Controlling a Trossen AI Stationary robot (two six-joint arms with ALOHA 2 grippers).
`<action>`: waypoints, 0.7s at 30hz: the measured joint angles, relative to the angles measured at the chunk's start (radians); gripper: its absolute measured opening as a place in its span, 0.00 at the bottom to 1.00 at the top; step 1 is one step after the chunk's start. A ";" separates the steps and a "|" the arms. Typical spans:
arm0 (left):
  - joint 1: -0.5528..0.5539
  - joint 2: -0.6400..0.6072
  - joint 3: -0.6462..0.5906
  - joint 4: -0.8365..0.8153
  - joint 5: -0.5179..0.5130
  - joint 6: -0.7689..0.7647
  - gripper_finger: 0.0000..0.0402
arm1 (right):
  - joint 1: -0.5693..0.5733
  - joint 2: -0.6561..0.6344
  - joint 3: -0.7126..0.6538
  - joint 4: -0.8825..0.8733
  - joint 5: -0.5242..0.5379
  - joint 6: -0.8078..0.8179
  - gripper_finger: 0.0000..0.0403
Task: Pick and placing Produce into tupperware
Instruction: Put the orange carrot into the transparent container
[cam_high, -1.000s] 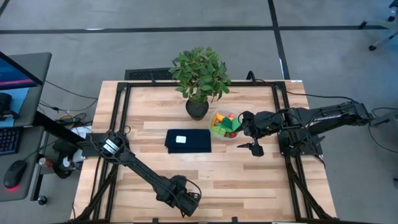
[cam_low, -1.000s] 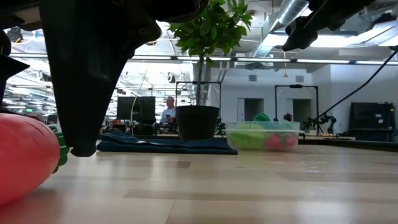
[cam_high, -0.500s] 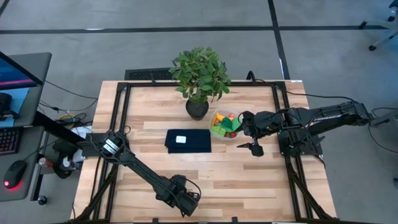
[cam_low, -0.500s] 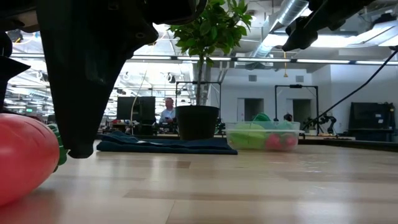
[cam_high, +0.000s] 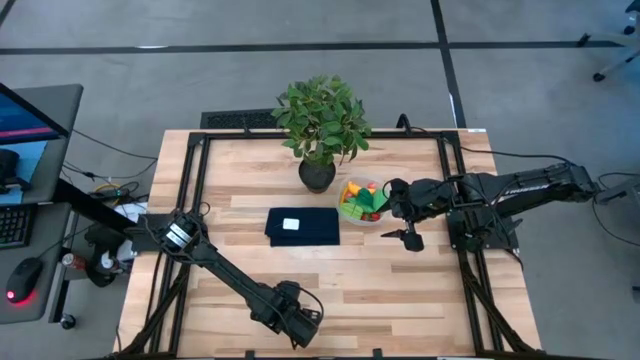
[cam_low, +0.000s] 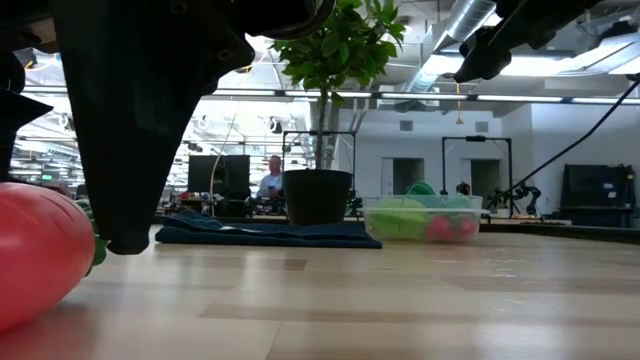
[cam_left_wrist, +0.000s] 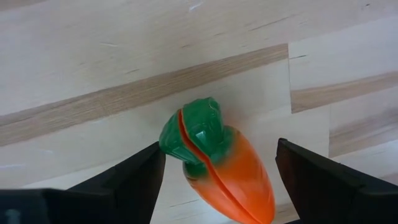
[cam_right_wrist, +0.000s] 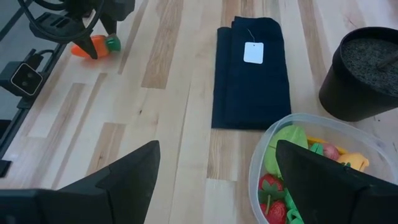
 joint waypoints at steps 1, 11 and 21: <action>0.000 0.000 0.000 0.000 0.000 0.000 0.73 | 0.000 0.000 0.000 0.000 0.000 0.000 0.78; 0.000 0.000 0.000 0.002 0.009 0.002 0.67 | 0.000 0.000 0.000 0.000 0.000 0.000 0.78; 0.000 0.000 0.000 0.004 0.009 0.014 0.51 | 0.000 0.000 0.000 0.000 0.000 0.001 0.78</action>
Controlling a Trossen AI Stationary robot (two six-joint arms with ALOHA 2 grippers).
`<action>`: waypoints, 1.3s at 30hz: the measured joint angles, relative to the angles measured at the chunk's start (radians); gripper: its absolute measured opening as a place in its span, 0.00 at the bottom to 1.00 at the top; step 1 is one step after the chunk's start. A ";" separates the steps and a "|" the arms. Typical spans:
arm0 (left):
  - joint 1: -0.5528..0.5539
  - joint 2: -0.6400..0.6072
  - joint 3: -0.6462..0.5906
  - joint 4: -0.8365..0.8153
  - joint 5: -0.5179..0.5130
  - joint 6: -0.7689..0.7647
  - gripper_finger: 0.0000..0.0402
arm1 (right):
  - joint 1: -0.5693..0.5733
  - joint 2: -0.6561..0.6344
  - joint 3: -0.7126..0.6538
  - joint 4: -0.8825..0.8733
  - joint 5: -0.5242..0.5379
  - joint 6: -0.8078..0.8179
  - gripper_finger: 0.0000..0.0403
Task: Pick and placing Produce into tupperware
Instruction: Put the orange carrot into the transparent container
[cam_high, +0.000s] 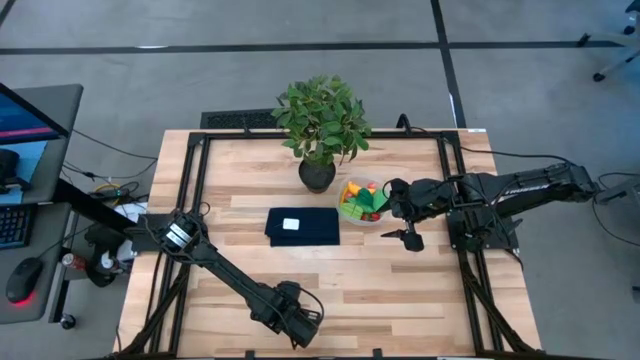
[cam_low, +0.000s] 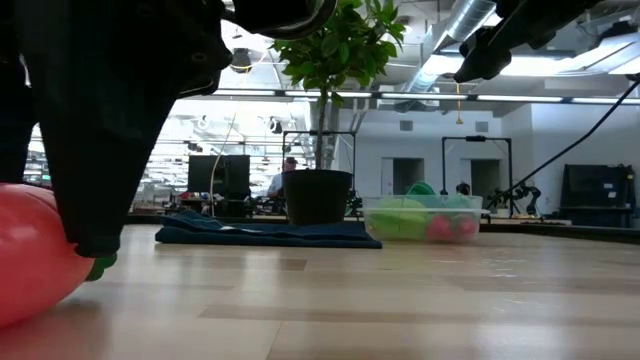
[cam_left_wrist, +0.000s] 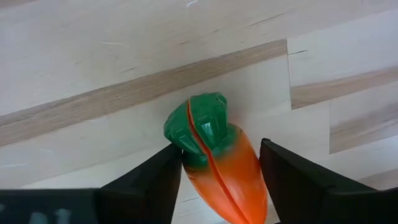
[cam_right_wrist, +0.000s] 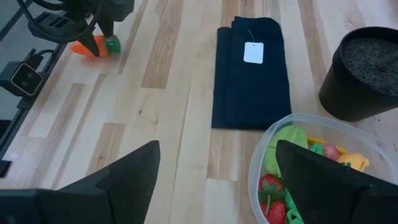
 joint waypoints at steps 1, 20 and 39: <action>0.000 0.000 0.000 0.000 0.000 0.000 0.49 | 0.000 0.000 0.000 0.000 0.000 0.000 0.78; 0.000 0.000 0.000 0.000 -0.001 0.010 0.45 | 0.000 0.000 0.000 0.000 0.000 0.000 0.78; 0.065 -0.003 0.011 -0.024 -0.003 0.192 0.45 | 0.000 0.000 0.000 0.000 0.000 0.012 0.78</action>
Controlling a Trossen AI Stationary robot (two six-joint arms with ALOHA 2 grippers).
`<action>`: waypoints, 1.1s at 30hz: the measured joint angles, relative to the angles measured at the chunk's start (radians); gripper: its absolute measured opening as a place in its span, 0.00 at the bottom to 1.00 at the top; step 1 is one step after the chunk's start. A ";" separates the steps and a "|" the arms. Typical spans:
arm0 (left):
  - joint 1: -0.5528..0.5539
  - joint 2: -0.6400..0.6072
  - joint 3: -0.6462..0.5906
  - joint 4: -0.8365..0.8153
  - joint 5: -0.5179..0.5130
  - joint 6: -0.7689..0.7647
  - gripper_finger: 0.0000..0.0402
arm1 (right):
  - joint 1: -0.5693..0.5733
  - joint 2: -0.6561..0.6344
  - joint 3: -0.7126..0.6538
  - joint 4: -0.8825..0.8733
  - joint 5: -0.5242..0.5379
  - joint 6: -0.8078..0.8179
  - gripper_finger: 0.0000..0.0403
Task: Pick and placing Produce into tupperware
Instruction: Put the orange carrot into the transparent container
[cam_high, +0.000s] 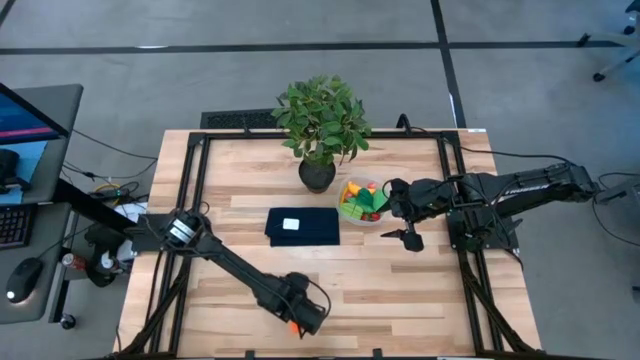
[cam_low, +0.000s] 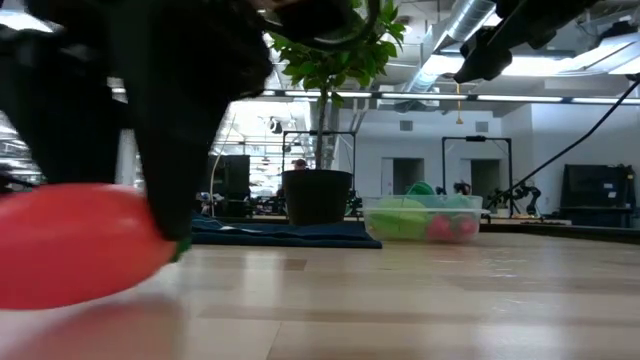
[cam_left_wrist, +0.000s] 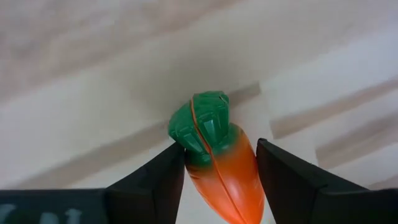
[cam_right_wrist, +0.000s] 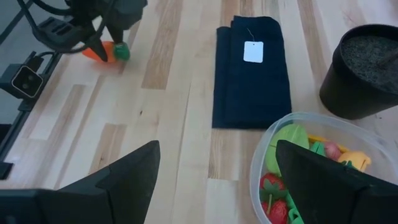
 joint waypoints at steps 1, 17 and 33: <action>0.009 0.000 0.000 0.000 -0.002 0.022 0.45 | 0.000 0.000 0.000 0.000 0.000 0.008 0.78; 0.199 -0.002 0.014 -0.010 -0.046 0.416 0.45 | 0.005 0.000 0.000 -0.161 0.000 0.099 0.78; 0.403 -0.005 0.271 -0.017 -0.319 0.850 0.45 | 0.089 0.000 0.000 -0.317 0.000 0.282 0.78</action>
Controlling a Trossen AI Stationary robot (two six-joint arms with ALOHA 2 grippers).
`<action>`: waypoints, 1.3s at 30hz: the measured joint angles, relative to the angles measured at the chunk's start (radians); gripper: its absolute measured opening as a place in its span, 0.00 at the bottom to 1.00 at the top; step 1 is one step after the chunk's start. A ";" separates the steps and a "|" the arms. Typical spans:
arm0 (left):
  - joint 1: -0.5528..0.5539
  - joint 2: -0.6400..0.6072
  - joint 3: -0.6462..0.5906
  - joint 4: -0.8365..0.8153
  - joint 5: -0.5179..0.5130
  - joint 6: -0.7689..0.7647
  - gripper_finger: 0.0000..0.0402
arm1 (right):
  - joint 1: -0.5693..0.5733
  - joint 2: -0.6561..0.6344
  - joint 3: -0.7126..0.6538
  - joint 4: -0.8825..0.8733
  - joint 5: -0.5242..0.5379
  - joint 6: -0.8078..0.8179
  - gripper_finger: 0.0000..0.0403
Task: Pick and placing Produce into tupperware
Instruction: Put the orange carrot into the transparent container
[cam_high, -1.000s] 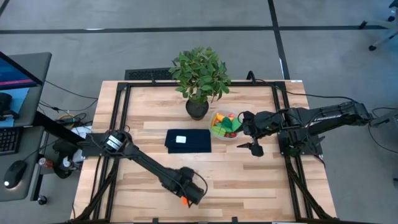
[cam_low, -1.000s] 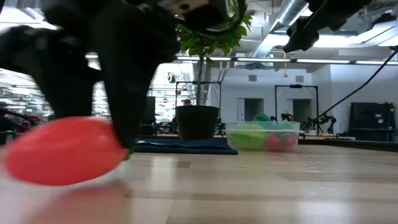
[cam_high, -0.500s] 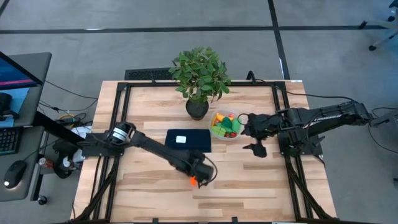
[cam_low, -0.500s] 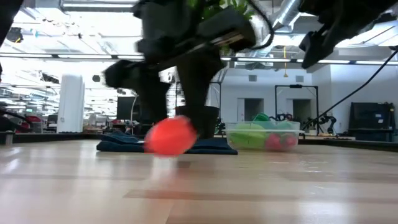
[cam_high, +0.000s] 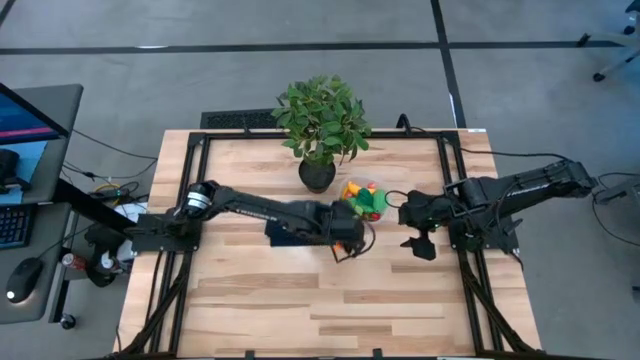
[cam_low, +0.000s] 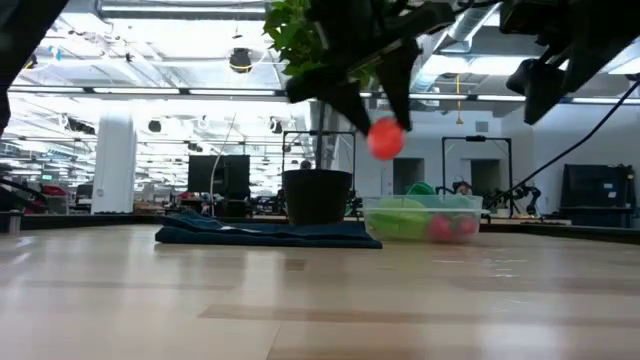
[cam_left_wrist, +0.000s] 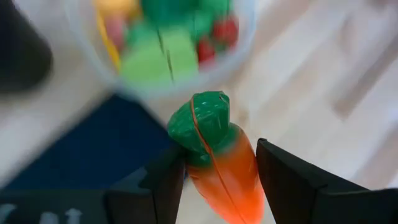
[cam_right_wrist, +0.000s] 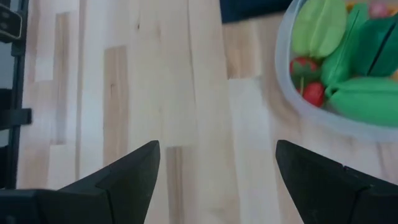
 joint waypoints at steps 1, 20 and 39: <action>0.011 0.000 0.011 0.016 -0.019 0.029 0.45 | 0.011 0.000 0.000 -0.007 0.000 0.015 0.78; 0.151 0.009 0.043 0.260 -0.141 0.332 0.45 | 0.280 0.000 0.000 -0.021 0.101 0.325 0.78; 0.182 0.131 0.008 0.382 -0.113 0.453 0.45 | 0.445 -0.001 0.000 -0.055 0.262 0.492 0.78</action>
